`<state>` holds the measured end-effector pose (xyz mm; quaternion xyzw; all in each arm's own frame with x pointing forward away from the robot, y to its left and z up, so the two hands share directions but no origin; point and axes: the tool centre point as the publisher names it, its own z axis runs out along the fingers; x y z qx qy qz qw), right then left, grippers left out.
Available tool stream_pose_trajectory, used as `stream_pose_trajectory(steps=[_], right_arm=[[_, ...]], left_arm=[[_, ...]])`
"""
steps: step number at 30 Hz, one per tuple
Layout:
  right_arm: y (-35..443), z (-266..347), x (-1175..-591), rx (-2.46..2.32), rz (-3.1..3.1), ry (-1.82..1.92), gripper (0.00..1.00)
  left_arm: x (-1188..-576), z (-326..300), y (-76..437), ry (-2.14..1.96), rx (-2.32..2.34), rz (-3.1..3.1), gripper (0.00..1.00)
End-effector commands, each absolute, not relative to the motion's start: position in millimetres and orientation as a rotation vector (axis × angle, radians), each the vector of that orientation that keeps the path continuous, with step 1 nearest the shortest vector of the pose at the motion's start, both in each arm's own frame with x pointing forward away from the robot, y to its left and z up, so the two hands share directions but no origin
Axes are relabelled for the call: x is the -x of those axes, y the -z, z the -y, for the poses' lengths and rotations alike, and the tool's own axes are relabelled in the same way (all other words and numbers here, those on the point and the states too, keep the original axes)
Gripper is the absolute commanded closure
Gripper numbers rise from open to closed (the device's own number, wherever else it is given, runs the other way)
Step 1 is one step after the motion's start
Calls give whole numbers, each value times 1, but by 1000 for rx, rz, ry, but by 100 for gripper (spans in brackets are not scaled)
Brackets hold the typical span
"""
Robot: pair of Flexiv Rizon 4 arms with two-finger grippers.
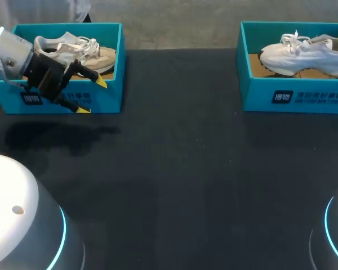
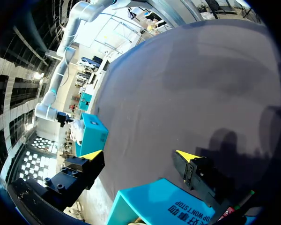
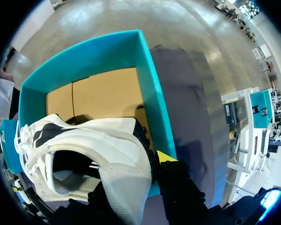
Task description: Take the shoe out of the shoebox, open the shoe tongue, remove and reinsert the insole, then place the shoe into the shoebox
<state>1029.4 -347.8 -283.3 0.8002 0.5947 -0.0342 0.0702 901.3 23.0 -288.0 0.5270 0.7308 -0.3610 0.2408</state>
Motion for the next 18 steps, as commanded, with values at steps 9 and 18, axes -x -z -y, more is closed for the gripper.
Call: stream_pose_trajectory(steps=[9,18], right_arm=[[286,345,-1031,-2397,-1782,120,100],[288,333,-1027,-2356,-1778,166,100]], left_arm=[[-900,-23,287,982,-1443,-2002,0],[-900,-23,287,982,-1443,-2002,0]])
